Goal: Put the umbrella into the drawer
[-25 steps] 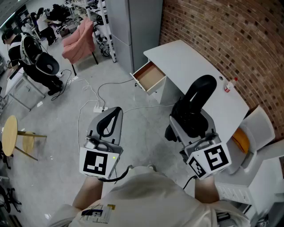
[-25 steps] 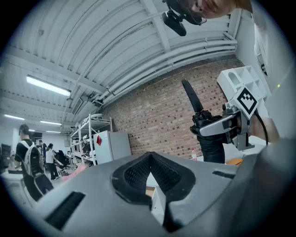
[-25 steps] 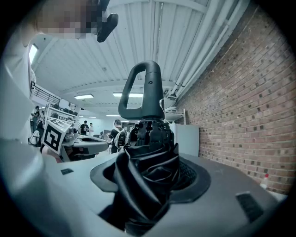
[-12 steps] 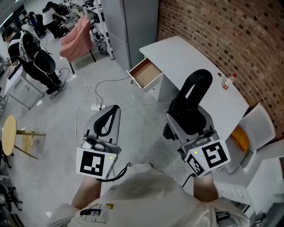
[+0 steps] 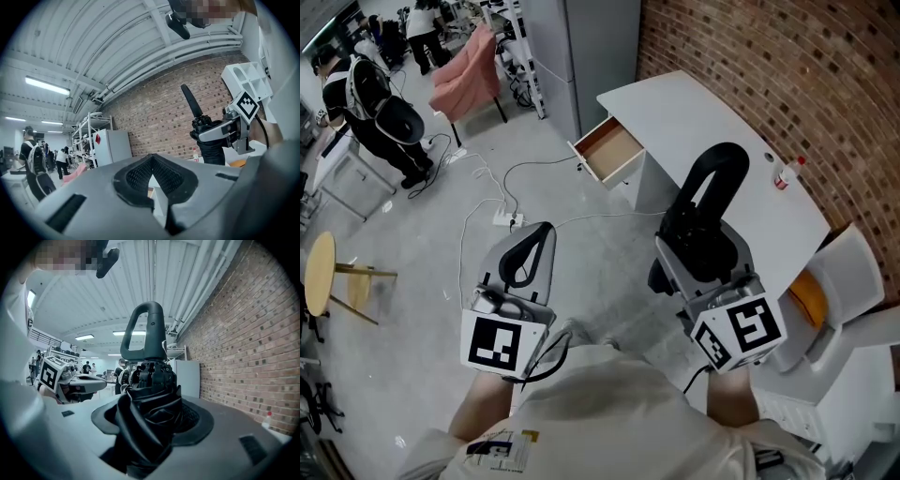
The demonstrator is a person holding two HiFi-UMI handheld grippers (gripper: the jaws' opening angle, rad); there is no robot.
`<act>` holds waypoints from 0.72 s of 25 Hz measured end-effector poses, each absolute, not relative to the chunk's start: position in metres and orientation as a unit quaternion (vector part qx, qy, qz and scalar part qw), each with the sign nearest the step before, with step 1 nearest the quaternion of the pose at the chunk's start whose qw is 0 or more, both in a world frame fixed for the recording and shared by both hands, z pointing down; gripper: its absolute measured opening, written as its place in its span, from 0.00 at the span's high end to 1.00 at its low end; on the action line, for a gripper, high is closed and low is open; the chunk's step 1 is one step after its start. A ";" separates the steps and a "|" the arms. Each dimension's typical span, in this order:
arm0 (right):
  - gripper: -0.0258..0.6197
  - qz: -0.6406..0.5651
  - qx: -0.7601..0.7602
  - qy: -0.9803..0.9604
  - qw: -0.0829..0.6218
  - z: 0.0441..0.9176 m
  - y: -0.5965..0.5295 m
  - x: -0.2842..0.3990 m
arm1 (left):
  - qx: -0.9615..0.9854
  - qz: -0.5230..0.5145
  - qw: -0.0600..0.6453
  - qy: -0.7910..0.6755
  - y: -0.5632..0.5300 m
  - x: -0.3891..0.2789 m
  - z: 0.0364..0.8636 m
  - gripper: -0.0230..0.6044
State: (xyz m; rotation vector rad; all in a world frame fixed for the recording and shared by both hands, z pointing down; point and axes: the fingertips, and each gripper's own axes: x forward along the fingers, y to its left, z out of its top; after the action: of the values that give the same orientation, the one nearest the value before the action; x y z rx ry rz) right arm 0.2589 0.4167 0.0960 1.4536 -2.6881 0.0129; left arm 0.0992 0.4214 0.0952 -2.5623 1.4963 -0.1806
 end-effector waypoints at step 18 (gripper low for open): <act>0.55 -0.001 0.474 -0.879 0.046 0.128 0.373 0.259 | -0.864 -0.058 0.090 0.492 0.374 0.109 0.131 0.95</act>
State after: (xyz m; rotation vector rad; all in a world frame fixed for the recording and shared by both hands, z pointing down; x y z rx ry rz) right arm 0.2588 0.3731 0.1280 1.4458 -2.6845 -0.0041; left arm 0.1092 0.3741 0.1309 -2.5684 1.4620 -0.1730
